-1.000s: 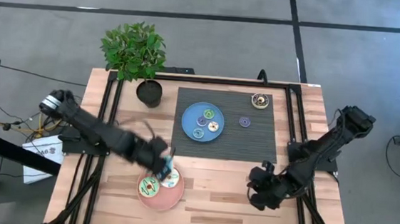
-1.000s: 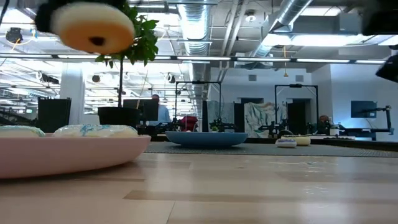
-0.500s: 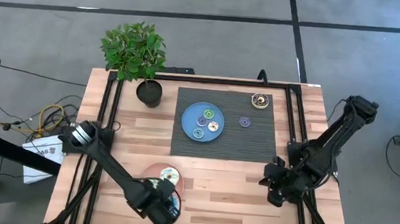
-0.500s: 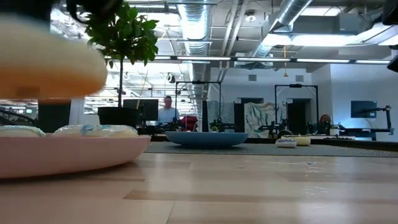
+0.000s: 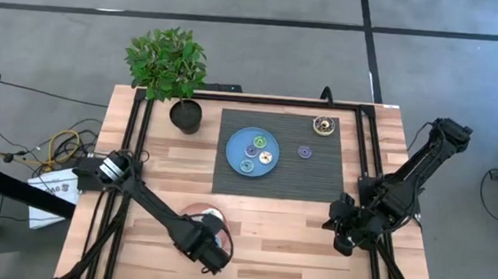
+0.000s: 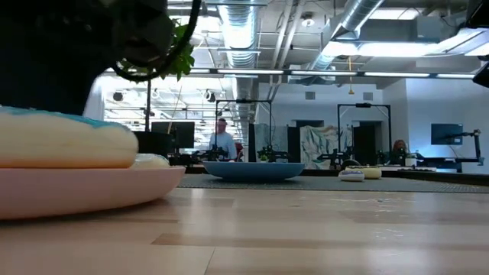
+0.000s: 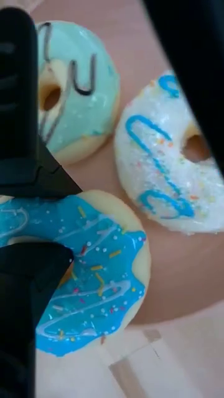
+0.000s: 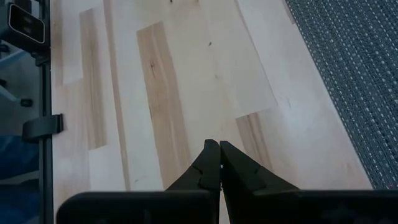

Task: Pick & Place donuts
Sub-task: Put the large blue donut on the light orange plate

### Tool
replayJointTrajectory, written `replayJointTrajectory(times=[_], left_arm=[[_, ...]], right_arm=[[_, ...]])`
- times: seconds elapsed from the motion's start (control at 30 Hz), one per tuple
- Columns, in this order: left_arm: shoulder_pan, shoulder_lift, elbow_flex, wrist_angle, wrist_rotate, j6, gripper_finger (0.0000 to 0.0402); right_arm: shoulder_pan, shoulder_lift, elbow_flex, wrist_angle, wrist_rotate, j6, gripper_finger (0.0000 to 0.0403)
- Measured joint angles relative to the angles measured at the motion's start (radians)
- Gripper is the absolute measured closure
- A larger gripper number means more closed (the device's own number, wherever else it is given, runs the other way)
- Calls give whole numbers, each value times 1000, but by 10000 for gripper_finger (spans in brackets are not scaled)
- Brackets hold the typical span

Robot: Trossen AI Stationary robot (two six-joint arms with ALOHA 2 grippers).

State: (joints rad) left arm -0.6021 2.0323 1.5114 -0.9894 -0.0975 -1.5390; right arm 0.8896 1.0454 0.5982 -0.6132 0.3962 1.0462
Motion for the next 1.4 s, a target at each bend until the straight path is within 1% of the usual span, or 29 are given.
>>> replayJointTrajectory(times=[0.17, 0.27, 0.7, 0.8, 1.0, 1.13, 1.27, 1.4], left_arm=[[11, -1, -23, -19, -3, -37, 319], [13, -1, -23, -22, 12, -32, 319], [16, -1, -23, -7, 14, -40, 315], [16, -1, -23, -7, 18, -44, 294], [16, -1, -23, -7, 19, -45, 229], [16, -1, -23, -7, 21, -45, 194], [16, -1, -23, -7, 38, -45, 171], [16, -1, -19, -8, 41, -45, 161]], right_arm=[[0, 0, 0, 0, -1, 0, 403], [0, 0, 0, -4, -1, -8, 403], [0, 1, 0, -21, -1, -28, 403], [0, 1, 0, -21, -1, -27, 403], [0, 1, 0, -20, -1, -27, 403], [0, 1, 0, -19, -1, -27, 403], [0, 1, 0, -19, -1, -26, 403], [0, 1, 0, -16, -1, -26, 403]])
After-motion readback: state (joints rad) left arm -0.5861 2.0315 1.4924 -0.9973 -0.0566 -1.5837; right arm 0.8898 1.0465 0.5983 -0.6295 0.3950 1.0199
